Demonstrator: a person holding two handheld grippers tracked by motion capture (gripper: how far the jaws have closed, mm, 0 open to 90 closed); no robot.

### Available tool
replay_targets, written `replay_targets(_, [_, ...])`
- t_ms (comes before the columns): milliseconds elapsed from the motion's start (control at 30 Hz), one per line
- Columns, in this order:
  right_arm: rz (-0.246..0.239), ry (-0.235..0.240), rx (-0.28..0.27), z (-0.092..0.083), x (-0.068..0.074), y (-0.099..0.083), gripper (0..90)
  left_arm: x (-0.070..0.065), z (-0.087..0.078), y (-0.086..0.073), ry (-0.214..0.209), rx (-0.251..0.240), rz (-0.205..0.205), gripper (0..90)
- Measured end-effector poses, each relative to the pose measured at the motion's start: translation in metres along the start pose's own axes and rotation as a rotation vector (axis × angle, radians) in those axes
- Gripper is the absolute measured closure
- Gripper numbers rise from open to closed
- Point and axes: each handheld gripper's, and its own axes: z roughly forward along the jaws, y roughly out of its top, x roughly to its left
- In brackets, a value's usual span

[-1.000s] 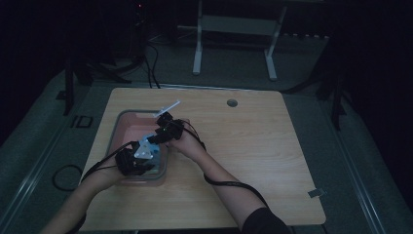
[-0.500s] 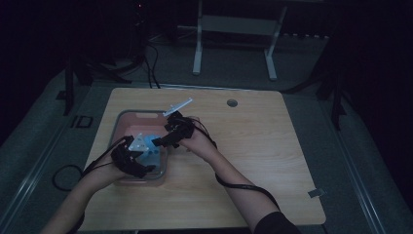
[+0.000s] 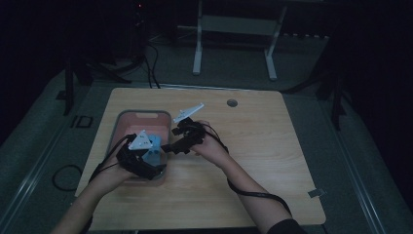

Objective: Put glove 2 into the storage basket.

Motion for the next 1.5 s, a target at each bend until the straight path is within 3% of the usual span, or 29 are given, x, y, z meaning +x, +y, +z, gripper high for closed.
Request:
replay_targets(200, [0.002,-0.010,0.017,-0.010,-0.002,-0.017,15.8,-0.010,0.006,0.008,-0.035,-0.030,0.001,4.2])
replay_targets(333, [0.008,-0.010,0.017,-0.018,-0.005,-0.029,15.8,-0.019,0.012,0.012,-0.054,-0.028,0.027,4.2])
replay_targets(933, [0.047,-0.049,0.021,-0.048,-0.020,-0.072,15.7,-0.050,0.042,0.034,-0.150,-0.040,0.075,4.2])
replay_targets(1067, [0.052,-0.055,0.026,-0.052,-0.022,-0.079,15.4,-0.054,0.046,0.036,-0.153,-0.046,0.081,4.2])
replay_targets(1500, [0.092,-0.073,0.031,-0.067,-0.028,-0.114,15.4,-0.078,0.074,0.039,-0.226,-0.035,0.117,4.2])
